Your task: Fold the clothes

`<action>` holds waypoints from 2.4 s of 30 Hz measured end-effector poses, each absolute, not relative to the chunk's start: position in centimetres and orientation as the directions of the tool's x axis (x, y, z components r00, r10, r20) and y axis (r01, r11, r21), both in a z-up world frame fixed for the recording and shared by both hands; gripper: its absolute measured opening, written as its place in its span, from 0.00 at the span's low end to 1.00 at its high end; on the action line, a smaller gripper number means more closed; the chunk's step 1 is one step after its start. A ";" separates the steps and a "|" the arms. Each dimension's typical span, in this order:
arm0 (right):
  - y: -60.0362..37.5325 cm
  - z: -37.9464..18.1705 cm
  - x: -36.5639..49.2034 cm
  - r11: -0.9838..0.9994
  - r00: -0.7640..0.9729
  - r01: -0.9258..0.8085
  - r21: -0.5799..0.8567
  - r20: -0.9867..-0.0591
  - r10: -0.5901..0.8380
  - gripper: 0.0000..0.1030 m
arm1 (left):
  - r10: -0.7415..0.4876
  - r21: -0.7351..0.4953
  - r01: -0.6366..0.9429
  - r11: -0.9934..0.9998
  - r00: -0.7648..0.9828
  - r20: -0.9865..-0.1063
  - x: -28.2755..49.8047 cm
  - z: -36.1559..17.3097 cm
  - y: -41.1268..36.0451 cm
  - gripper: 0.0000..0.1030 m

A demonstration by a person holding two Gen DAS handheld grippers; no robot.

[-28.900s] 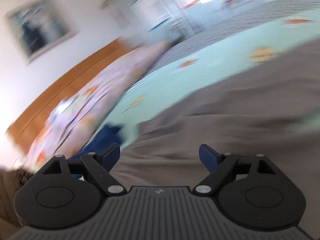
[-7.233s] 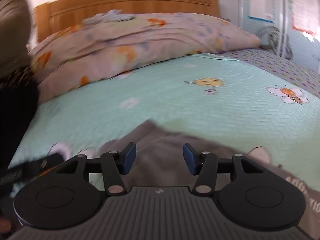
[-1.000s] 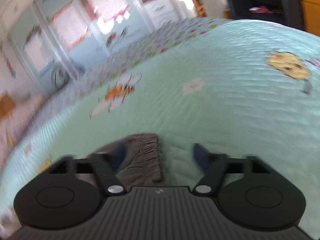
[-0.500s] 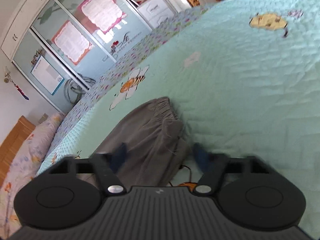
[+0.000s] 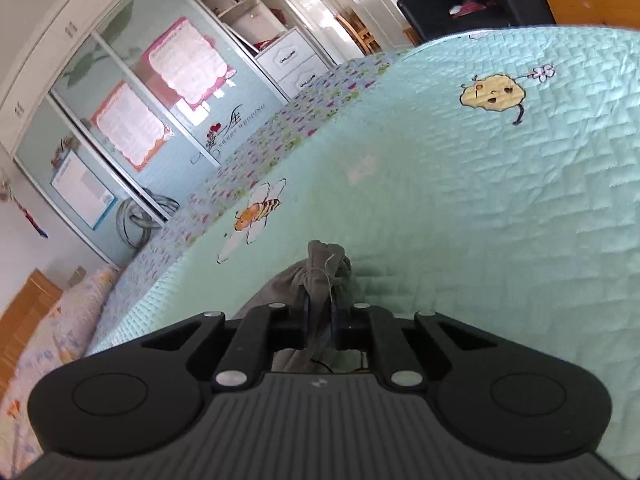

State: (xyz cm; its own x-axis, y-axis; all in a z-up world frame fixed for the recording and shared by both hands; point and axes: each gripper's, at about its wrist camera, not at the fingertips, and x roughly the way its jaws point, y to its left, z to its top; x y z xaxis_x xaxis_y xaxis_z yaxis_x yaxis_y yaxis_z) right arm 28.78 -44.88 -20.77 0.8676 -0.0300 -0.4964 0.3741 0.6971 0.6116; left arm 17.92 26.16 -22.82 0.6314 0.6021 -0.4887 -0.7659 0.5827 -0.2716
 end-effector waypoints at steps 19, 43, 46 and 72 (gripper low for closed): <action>-41.3 -27.3 16.5 0.558 0.942 0.291 0.777 -0.335 -0.025 0.46 | 0.367 -0.473 -0.569 0.672 0.811 -0.455 17.5 -22.6 26.3 0.99; -42.0 -28.7 16.2 0.550 0.957 0.261 0.793 -0.288 -0.039 0.46 | 0.091 -0.558 -0.457 0.692 0.823 -0.561 27.1 -22.7 28.6 0.34; -42.2 -28.8 16.0 0.541 0.961 0.251 0.803 -0.275 -0.038 0.46 | 0.073 -0.591 -0.440 0.676 0.838 -0.540 26.4 -22.4 29.0 0.28; -40.7 -28.7 14.9 0.492 0.976 0.202 0.847 -0.214 -0.033 0.46 | 0.233 -0.565 -0.531 0.632 0.825 -0.515 17.9 -19.9 31.6 0.78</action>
State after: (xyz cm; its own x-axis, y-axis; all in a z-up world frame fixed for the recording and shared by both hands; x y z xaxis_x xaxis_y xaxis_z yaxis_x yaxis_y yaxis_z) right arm 14.92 -40.74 -28.68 0.9762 -0.0328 -0.2142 0.2024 0.4917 0.8469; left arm 17.86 31.64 -19.88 0.8252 0.2332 -0.5145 -0.5308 0.6318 -0.5649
